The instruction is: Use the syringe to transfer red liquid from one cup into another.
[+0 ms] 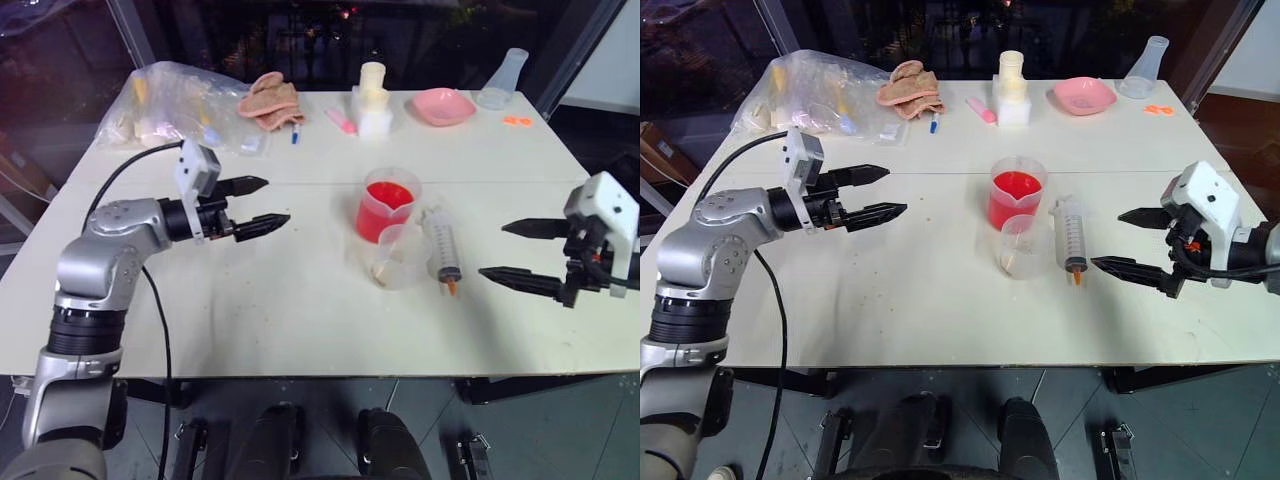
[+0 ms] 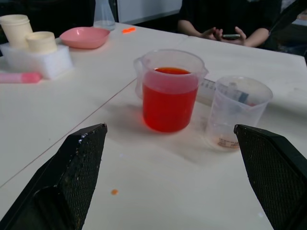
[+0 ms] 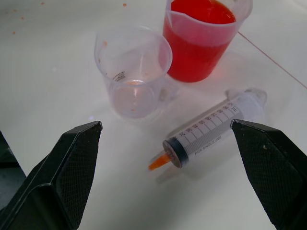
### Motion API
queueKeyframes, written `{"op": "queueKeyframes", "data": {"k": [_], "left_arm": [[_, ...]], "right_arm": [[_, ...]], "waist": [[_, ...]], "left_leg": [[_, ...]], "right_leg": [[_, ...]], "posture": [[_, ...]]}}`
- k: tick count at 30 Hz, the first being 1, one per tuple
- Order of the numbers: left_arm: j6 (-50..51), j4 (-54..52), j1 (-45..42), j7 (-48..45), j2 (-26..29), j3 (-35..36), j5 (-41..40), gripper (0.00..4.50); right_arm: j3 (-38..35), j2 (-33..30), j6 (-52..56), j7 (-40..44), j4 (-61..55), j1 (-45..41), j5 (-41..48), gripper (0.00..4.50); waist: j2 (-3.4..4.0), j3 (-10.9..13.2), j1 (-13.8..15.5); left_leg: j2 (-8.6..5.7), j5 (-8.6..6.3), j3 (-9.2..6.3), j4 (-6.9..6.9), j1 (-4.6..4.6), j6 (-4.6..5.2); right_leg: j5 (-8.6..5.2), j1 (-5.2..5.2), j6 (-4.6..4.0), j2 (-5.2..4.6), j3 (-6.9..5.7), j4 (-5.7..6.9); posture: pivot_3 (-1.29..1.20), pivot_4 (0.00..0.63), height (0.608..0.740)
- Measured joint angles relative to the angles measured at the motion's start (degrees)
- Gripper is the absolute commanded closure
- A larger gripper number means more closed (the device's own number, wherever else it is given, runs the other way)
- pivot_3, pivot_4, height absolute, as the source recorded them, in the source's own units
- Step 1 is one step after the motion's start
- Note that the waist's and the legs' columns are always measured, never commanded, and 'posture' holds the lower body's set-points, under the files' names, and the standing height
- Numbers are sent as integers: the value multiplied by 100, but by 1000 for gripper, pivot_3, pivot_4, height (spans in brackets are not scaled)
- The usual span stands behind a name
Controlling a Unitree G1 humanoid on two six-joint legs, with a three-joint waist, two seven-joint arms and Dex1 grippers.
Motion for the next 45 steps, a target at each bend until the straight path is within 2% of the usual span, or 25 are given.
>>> {"op": "queueKeyframes", "data": {"k": [15,32,35,38,42,45], "left_arm": [[0,57,-31,-18,-73,6,-80,22],[54,58,-31,-38,-46,-92,12,22],[42,54,-27,12,-74,-142,75,22],[26,45,-24,49,-139,-243,132,22],[-160,152,-55,242,-269,-358,395,22],[-244,283,-66,361,-368,-349,477,22]], "right_arm": [[-146,0,100,86,10,145,-115,0],[-125,-62,466,30,26,-103,-113,0],[-18,51,878,-385,65,-736,99,0],[331,274,1531,-990,261,-1720,359,0],[1262,789,2806,-1850,974,-3462,351,0],[1968,1288,3355,-2481,1593,-4610,-62,0]], "waist": [[0,0,-4],[0,0,-8],[1,0,-21],[1,0,-34],[1,1,-106],[3,1,-162]], "left_leg": [[0,0,0,0,0,0],[0,0,0,0,0,0],[1,0,1,-1,0,0],[2,0,1,-1,-1,-1],[2,1,3,-3,-7,-1],[1,1,4,-6,-16,-2]], "right_leg": [[1,-1,1,1,1,1],[0,-2,0,0,1,1],[0,-4,-1,0,4,1],[0,-7,-3,0,4,2],[2,-12,-9,-1,6,0],[3,-23,-9,-2,7,0]], "posture": [[0,150,740],[0,150,740],[0,150,740],[0,150,740],[0,150,740],[0,150,740]]}}
